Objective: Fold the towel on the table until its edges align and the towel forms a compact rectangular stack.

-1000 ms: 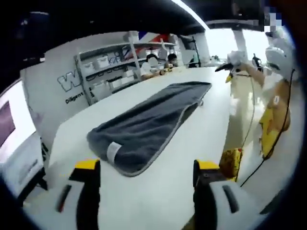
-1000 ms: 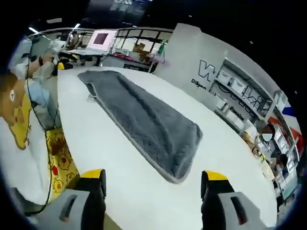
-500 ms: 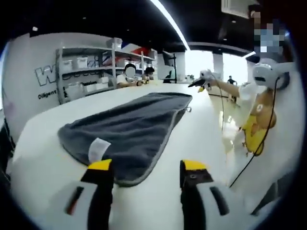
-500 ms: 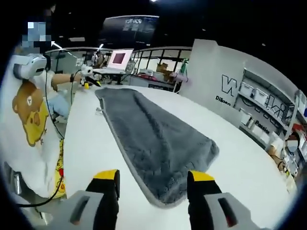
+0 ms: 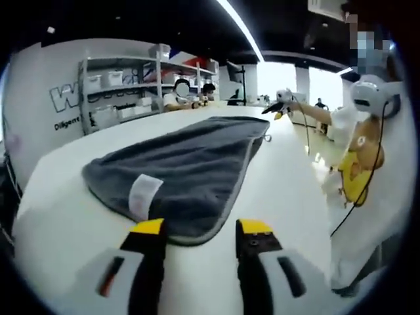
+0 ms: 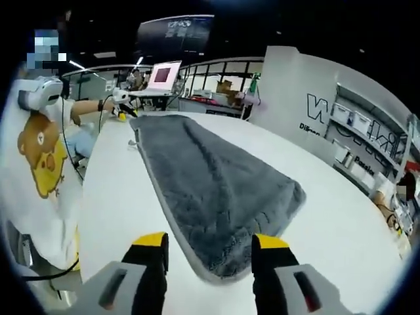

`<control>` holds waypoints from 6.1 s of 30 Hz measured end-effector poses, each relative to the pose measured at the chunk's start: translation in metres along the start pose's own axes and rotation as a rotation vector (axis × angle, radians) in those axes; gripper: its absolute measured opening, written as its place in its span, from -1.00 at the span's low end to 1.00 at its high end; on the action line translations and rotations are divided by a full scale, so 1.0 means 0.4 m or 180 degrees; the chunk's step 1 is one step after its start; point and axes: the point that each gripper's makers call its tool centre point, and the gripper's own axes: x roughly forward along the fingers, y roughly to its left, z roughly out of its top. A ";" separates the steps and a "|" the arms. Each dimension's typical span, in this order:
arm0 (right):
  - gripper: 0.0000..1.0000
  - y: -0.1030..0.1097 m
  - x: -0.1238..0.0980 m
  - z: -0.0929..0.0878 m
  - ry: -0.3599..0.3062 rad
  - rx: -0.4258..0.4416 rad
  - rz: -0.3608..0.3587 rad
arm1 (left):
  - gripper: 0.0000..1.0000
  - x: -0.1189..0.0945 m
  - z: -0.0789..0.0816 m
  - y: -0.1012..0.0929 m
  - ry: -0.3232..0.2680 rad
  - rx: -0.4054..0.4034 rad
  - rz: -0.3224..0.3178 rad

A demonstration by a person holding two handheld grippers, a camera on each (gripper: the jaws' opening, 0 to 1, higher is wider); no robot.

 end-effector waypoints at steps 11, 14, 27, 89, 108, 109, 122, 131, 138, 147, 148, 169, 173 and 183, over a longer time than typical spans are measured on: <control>-0.22 -0.005 0.023 -0.059 0.0203 0.0156 0.0111 | -0.19 0.009 -0.004 0.010 0.0023 -0.0051 -0.0012; -0.26 0.001 0.036 -0.071 0.0279 0.0151 0.0126 | -0.25 0.009 -0.006 0.018 0.0040 -0.0059 0.0018; -0.74 -0.017 0.016 -0.066 0.0207 0.0362 0.0081 | -0.61 0.010 -0.007 0.035 0.0066 -0.0045 0.0165; -0.85 0.189 -0.218 0.162 -0.0766 -0.0366 -0.0256 | -0.84 -0.313 0.169 -0.173 -0.0690 0.0473 0.1060; -0.87 -0.074 -0.103 0.245 -0.0704 -0.0285 -0.0658 | -0.83 -0.188 0.256 0.090 -0.0113 0.0653 0.1823; -0.87 -0.083 -0.093 0.245 -0.0685 -0.0276 -0.0656 | -0.83 -0.178 0.256 0.104 -0.0070 0.0653 0.1861; -0.87 -0.202 0.008 0.260 -0.0555 -0.0163 -0.0751 | -0.83 -0.093 0.229 0.235 0.0286 0.0615 0.2169; -0.91 -0.265 0.072 0.235 -0.0378 -0.0020 -0.0791 | -0.83 -0.059 0.208 0.282 0.0431 0.0609 0.2260; -0.91 -0.283 0.159 0.129 0.0010 0.0070 -0.0764 | -0.82 0.003 0.156 0.301 0.0739 0.0687 0.2239; -0.90 -0.291 0.197 0.110 0.0041 0.0125 -0.0778 | -0.81 0.024 0.134 0.322 0.0816 0.0623 0.2273; -0.90 -0.291 0.198 0.111 0.0036 0.0122 -0.0781 | -0.80 0.024 0.132 0.323 0.0821 0.0608 0.2279; -0.50 -0.271 0.194 0.145 -0.0116 0.0049 -0.0864 | -0.51 -0.007 0.152 0.323 0.0628 0.0416 0.2481; -0.35 -0.270 0.168 0.167 -0.0249 0.0054 -0.0951 | -0.43 -0.020 0.174 0.306 0.0455 0.0312 0.2504; 0.00 -0.160 0.066 0.193 -0.0607 0.0154 -0.1068 | -0.15 -0.066 0.218 0.179 -0.0170 -0.0323 0.2256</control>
